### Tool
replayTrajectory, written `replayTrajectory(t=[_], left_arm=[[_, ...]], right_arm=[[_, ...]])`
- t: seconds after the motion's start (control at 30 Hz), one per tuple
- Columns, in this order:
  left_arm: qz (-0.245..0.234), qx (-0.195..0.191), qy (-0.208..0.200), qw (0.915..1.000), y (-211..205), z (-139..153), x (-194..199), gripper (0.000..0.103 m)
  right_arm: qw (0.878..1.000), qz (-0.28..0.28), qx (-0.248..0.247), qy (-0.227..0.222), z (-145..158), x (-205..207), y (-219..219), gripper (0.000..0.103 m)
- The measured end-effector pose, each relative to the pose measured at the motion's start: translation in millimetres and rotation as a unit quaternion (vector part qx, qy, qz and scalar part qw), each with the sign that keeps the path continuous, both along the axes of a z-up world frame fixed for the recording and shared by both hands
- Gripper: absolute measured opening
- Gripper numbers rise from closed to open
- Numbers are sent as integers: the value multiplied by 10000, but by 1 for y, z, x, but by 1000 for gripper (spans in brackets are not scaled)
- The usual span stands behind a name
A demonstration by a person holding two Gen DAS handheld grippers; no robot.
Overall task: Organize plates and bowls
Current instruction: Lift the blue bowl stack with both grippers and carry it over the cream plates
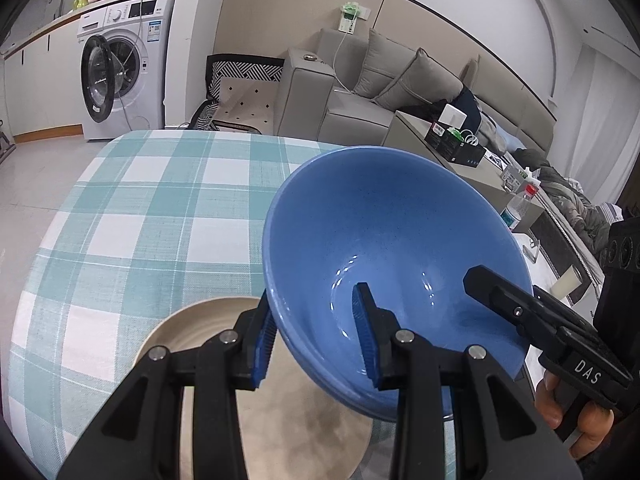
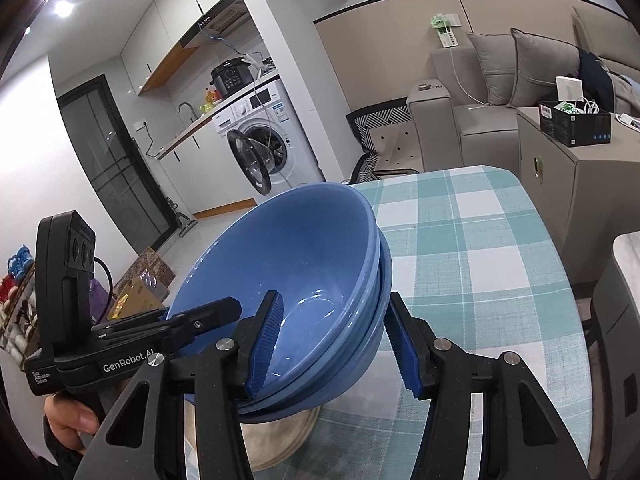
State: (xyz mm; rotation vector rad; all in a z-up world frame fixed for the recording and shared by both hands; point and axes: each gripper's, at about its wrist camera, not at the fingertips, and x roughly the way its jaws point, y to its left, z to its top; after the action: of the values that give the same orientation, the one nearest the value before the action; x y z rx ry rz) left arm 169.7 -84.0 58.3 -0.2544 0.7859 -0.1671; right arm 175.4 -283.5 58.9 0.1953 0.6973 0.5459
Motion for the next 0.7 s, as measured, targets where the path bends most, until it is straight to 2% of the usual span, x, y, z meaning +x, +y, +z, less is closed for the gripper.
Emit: replayTrajectory(t=[0.7], left_arm=[[250, 7, -44, 9997, 34, -2, -21, 35]], right_arm=[[9994, 353, 47, -3, -7, -4, 32, 54]])
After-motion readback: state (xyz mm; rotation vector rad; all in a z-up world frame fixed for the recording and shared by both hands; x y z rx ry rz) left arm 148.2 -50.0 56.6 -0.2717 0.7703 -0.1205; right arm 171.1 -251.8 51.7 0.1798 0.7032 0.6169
